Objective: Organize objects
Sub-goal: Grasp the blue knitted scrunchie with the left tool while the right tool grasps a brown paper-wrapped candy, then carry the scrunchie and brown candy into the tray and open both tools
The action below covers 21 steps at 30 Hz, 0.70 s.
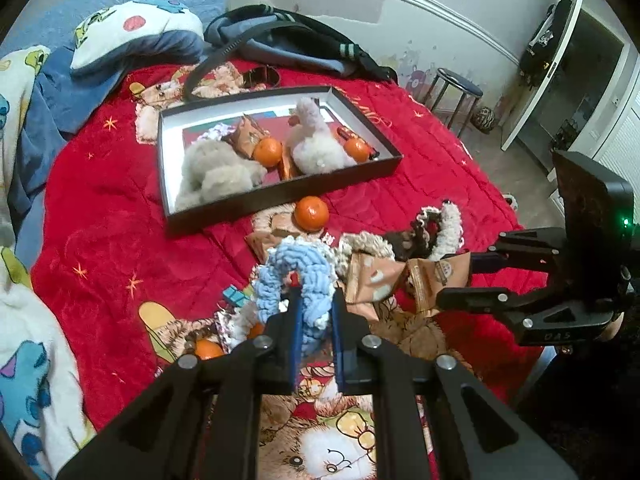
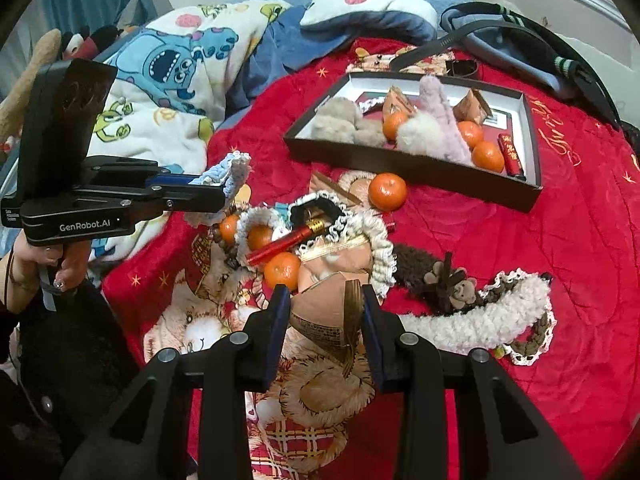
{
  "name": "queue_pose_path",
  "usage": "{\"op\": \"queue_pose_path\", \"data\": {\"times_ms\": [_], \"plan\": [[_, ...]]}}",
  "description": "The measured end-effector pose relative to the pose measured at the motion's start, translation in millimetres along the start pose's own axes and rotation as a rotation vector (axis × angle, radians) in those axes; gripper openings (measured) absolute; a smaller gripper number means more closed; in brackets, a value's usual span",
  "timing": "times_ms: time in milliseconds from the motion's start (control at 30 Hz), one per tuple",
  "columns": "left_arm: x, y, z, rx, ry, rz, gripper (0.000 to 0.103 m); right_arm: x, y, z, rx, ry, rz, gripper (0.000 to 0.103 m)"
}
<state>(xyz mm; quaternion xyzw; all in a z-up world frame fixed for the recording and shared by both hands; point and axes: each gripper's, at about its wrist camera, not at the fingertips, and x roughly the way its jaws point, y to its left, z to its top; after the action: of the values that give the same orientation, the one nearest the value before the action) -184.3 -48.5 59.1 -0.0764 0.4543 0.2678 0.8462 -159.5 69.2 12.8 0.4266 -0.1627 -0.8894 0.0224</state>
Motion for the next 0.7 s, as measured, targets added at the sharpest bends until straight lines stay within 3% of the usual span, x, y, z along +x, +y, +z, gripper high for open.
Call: {"op": "queue_pose_path", "data": {"times_ms": [367,700], "plan": [[-8,3,30,0.039,-0.051,0.026,0.012,-23,-6,16,0.007,-0.068,-0.007,0.034],[0,17,74,0.045,-0.09,0.053,0.012,-42,-28,75,-0.031,-0.166,-0.086,0.034]]}}
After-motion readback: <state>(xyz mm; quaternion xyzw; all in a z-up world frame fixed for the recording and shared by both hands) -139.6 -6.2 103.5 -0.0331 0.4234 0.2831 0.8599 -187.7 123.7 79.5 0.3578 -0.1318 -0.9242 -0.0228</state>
